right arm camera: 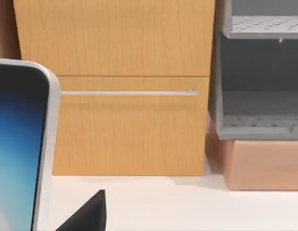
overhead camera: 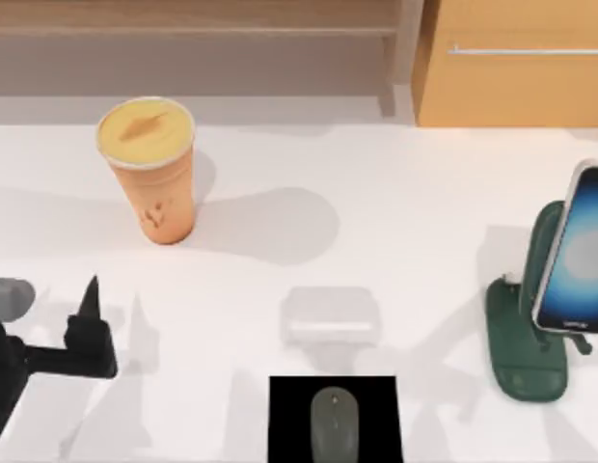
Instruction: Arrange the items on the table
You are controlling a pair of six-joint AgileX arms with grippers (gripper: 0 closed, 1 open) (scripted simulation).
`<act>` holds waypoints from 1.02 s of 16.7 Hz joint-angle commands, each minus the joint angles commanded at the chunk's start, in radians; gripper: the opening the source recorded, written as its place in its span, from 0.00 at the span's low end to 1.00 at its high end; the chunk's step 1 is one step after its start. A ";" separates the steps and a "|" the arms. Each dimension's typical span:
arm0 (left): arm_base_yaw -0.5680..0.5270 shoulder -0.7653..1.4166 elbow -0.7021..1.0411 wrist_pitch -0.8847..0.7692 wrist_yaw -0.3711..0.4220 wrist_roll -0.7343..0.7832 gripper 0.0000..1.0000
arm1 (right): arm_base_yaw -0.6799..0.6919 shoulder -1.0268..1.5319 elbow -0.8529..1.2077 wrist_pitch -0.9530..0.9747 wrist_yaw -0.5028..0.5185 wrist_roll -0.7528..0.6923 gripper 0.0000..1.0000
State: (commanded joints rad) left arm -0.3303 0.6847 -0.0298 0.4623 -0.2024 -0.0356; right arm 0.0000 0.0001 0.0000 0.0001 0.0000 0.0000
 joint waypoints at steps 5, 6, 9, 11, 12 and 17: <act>-0.144 0.601 0.081 0.357 -0.113 -0.013 1.00 | 0.000 0.000 0.000 0.000 0.000 0.000 1.00; -0.161 0.708 0.107 0.430 -0.131 -0.015 1.00 | 0.000 0.000 0.000 0.000 0.000 0.000 1.00; -0.190 0.966 0.204 0.642 -0.177 -0.016 1.00 | 0.000 0.000 0.000 0.000 0.000 0.000 1.00; -0.193 1.093 0.278 0.771 -0.201 -0.015 1.00 | 0.000 0.000 0.000 0.000 0.000 0.000 1.00; -0.192 1.147 0.316 0.829 -0.210 -0.015 1.00 | 0.000 0.000 0.000 0.000 0.000 0.000 1.00; -0.169 1.342 0.452 1.026 -0.240 -0.010 1.00 | 0.000 0.000 0.000 0.000 0.000 0.000 1.00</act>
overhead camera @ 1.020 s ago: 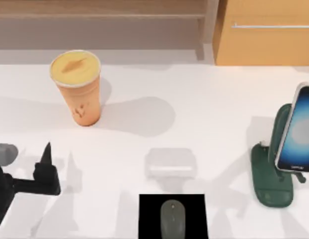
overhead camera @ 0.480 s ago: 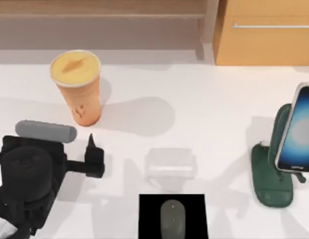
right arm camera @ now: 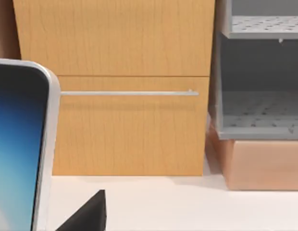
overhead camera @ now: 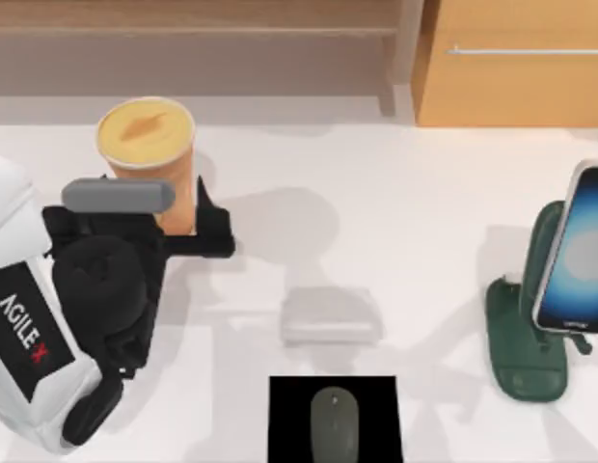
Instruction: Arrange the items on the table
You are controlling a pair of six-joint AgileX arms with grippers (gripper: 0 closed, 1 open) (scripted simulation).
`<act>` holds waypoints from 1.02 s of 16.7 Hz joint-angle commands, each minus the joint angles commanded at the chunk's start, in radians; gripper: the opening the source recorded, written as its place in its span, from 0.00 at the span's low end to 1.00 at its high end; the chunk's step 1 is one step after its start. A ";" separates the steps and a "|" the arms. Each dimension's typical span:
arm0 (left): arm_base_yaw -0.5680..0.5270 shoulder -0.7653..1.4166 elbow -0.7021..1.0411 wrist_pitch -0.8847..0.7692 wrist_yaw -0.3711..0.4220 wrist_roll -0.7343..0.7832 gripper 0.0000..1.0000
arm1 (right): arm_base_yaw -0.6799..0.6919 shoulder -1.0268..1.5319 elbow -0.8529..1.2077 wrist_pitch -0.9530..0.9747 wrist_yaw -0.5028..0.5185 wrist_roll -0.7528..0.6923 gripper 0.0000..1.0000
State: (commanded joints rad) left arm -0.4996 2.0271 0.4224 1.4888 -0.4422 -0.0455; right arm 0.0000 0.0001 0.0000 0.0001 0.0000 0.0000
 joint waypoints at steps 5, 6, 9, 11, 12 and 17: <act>0.004 0.017 0.013 0.017 -0.002 0.001 1.00 | 0.000 0.000 0.000 0.000 0.000 0.000 1.00; -0.001 0.014 0.010 0.014 -0.001 0.000 1.00 | 0.000 0.000 0.000 0.000 0.000 0.000 1.00; 0.016 0.030 0.044 -0.002 0.010 0.002 1.00 | 0.000 0.000 0.000 0.000 0.000 0.000 1.00; 0.033 0.050 0.087 -0.023 0.027 0.004 1.00 | 0.000 0.000 0.000 0.000 0.000 0.000 1.00; 0.041 0.060 0.106 -0.033 0.035 0.005 1.00 | 0.000 0.000 0.000 0.000 0.000 0.000 1.00; 0.049 0.069 0.126 -0.042 0.043 0.005 1.00 | 0.000 0.000 0.000 0.000 0.000 0.000 1.00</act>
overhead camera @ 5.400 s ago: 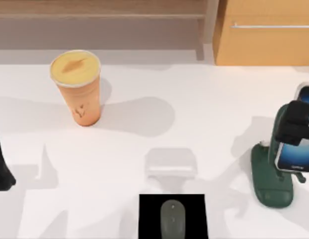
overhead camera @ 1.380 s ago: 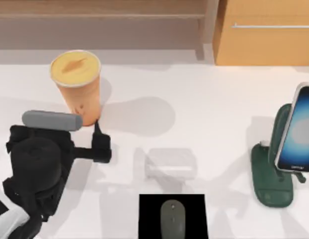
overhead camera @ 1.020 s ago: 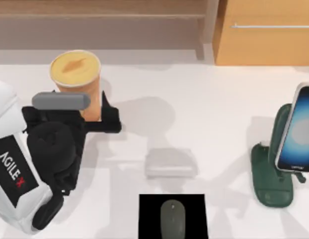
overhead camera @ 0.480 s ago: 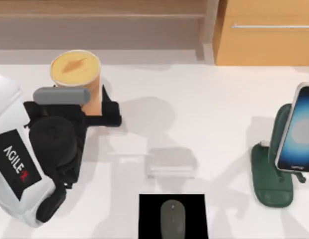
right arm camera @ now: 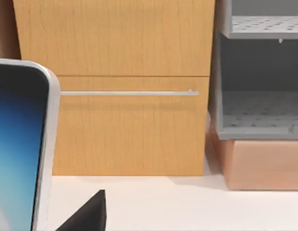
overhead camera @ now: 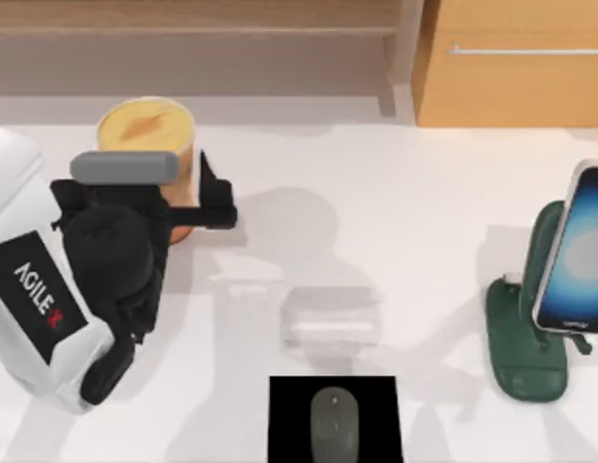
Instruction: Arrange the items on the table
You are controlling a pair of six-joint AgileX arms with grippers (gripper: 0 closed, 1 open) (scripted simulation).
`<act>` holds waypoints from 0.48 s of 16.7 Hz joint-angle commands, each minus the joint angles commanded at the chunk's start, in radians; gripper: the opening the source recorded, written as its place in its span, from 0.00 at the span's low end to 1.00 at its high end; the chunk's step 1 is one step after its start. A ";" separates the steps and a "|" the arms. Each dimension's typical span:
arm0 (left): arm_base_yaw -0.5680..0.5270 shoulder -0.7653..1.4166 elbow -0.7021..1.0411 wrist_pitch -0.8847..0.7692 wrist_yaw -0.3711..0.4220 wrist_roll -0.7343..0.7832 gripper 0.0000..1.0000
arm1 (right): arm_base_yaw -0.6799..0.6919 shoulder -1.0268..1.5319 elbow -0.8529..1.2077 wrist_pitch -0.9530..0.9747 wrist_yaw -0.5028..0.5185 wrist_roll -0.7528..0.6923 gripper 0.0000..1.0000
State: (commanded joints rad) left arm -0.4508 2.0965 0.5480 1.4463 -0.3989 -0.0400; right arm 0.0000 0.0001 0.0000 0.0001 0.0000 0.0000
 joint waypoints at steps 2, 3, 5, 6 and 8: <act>0.000 0.000 0.000 0.000 0.000 0.000 0.85 | 0.000 0.000 0.000 0.000 0.000 0.000 1.00; 0.000 0.000 0.000 0.000 0.000 0.000 0.77 | 0.000 0.000 0.000 0.000 0.000 0.000 1.00; 0.000 0.000 0.000 0.000 0.000 0.000 0.62 | 0.000 0.000 0.000 0.000 0.000 0.000 1.00; 0.000 0.000 0.000 0.000 0.000 0.000 0.55 | 0.000 0.000 0.000 0.000 0.000 0.000 1.00; 0.000 0.000 0.000 0.000 0.000 0.000 0.40 | 0.000 0.000 0.000 0.000 0.000 0.000 1.00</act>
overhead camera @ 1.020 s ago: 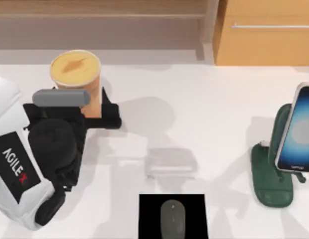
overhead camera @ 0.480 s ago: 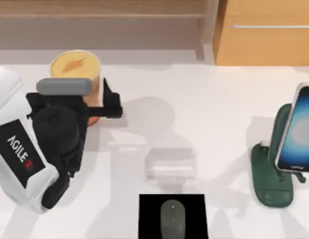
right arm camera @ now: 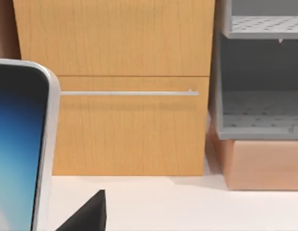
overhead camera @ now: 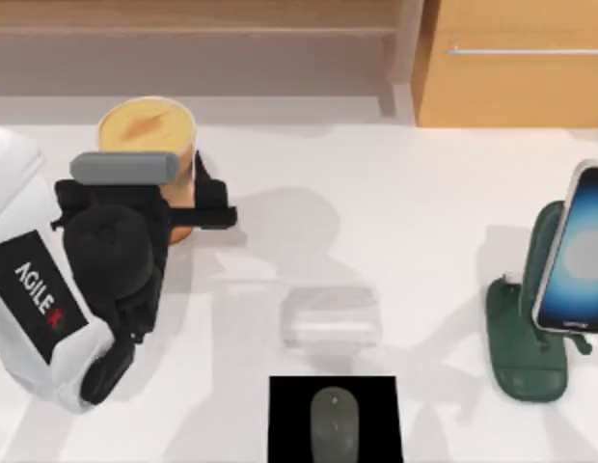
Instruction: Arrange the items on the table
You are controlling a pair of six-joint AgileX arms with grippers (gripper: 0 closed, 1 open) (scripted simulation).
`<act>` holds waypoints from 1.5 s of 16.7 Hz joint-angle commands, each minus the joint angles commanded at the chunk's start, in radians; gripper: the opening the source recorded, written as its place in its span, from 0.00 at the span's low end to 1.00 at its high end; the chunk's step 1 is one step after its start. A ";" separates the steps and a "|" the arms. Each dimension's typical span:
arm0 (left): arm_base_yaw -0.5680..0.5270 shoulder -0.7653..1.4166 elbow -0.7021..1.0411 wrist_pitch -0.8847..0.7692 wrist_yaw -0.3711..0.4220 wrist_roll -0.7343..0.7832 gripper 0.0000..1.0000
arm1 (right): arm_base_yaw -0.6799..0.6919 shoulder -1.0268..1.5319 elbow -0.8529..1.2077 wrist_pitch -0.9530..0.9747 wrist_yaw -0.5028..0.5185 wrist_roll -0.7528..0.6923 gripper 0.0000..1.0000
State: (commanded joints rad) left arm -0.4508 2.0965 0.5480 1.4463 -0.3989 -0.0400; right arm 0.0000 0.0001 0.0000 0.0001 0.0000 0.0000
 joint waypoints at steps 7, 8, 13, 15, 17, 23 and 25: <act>0.000 0.000 0.000 0.000 0.000 0.000 0.00 | 0.000 0.000 0.000 0.000 0.000 0.000 1.00; 0.000 0.000 0.000 0.000 0.000 0.000 0.00 | 0.000 0.000 0.000 0.000 0.000 0.000 1.00; 0.000 0.000 0.000 0.000 0.000 0.000 0.00 | 0.000 0.000 0.000 0.000 0.000 0.000 1.00; -0.001 -0.005 -0.001 -0.004 0.000 0.002 0.00 | 0.000 0.000 0.000 0.000 0.000 0.000 1.00; -0.001 -0.020 -0.002 -0.018 0.000 0.002 0.00 | 0.000 0.000 0.000 0.000 0.000 0.000 1.00; -0.001 -0.052 -0.003 -0.049 -0.001 0.002 0.00 | 0.000 0.000 0.000 0.000 0.000 0.000 1.00; -0.001 -0.048 -0.002 -0.047 -0.001 0.003 0.00 | 0.000 0.000 0.000 0.000 0.000 0.000 1.00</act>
State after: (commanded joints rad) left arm -0.4522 2.0486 0.5461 1.3998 -0.4001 -0.0366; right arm 0.0000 0.0001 0.0000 0.0001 0.0000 0.0000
